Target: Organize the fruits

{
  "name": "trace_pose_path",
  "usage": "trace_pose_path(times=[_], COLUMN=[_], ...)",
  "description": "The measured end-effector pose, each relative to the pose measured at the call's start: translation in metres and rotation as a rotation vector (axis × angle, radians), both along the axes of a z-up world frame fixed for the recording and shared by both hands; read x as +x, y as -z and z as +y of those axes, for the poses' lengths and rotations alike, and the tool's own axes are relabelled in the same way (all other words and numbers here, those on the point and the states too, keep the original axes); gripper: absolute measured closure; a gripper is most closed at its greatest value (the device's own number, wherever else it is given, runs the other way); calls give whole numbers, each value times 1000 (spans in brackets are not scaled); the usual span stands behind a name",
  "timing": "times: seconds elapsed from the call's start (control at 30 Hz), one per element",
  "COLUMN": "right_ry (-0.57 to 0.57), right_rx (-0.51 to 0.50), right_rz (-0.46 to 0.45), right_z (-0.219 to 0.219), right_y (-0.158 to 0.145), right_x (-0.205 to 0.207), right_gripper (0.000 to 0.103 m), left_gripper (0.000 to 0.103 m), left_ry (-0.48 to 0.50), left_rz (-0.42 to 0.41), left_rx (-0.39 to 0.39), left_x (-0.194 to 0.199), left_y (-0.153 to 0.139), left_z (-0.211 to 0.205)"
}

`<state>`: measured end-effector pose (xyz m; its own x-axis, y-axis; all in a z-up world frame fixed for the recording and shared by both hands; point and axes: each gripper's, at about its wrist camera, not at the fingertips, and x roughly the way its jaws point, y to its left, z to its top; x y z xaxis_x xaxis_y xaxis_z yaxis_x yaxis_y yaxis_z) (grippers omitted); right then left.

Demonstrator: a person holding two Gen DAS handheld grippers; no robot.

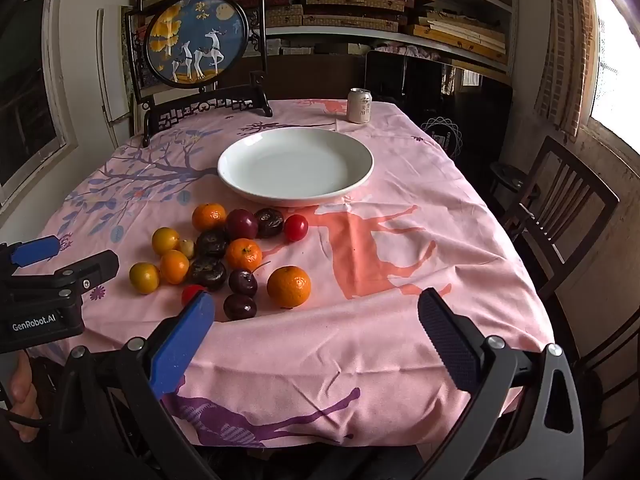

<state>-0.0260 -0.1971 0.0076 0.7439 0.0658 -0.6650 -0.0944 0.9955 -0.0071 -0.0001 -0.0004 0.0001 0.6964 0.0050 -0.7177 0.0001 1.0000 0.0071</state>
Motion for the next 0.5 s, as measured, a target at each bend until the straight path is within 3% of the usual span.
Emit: trace_pose_path(times=[0.5], right_ry=[0], right_rx=[3], right_rz=[4], right_z=[1], right_y=[2], right_x=[0], right_gripper=[1], left_gripper=[2], left_ry=[-8], left_rz=[6], left_rx=[-11], left_x=[5], left_y=[0], left_z=[4])
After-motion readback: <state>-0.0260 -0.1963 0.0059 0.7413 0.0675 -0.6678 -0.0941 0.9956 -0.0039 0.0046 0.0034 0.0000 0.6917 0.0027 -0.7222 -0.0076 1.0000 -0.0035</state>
